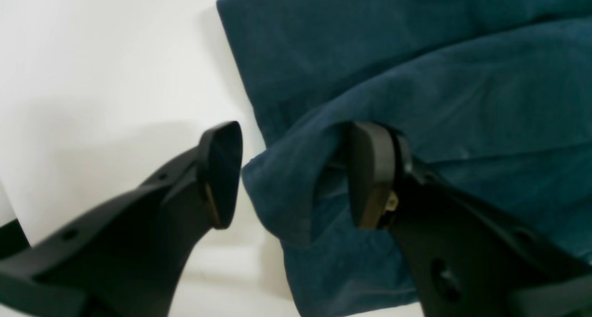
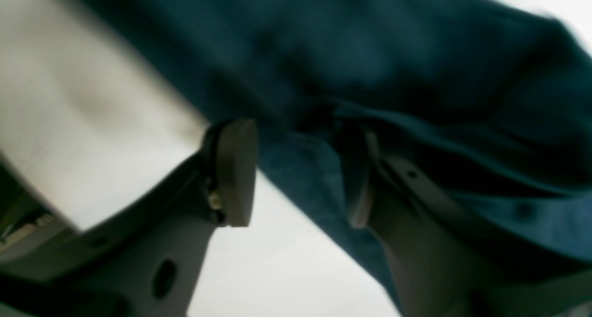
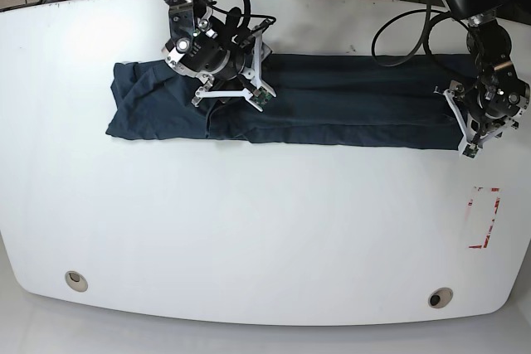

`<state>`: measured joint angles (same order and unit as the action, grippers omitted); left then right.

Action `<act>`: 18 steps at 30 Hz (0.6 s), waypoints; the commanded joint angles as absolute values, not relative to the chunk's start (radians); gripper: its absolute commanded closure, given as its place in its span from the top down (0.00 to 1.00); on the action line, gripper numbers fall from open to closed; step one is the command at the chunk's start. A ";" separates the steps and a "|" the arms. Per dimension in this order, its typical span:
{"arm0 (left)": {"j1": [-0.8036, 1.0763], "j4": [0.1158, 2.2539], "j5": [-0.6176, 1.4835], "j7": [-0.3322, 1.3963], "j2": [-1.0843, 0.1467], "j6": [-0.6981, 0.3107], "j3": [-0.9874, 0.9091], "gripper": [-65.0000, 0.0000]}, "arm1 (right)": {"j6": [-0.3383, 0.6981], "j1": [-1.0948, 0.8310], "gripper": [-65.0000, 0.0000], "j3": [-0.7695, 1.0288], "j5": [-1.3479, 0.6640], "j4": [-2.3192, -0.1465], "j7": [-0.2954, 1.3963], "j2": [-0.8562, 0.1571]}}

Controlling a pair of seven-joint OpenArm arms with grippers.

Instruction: Layout the t-shirt on the table in an organized manner, then fold the t-shirt properly

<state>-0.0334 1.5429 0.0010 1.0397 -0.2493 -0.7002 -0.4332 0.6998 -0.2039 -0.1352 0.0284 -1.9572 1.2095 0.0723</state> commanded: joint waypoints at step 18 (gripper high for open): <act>-0.045 1.558 0.005 1.027 -0.263 -0.698 -0.437 0.52 | 0.698 -0.076 0.36 0.401 -0.226 -1.965 1.193 0.062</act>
<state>-0.0326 1.5417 0.0002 1.0397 -0.2485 -0.6998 -0.4332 0.6994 -0.1104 0.3775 -0.2119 -1.9816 1.2114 0.0704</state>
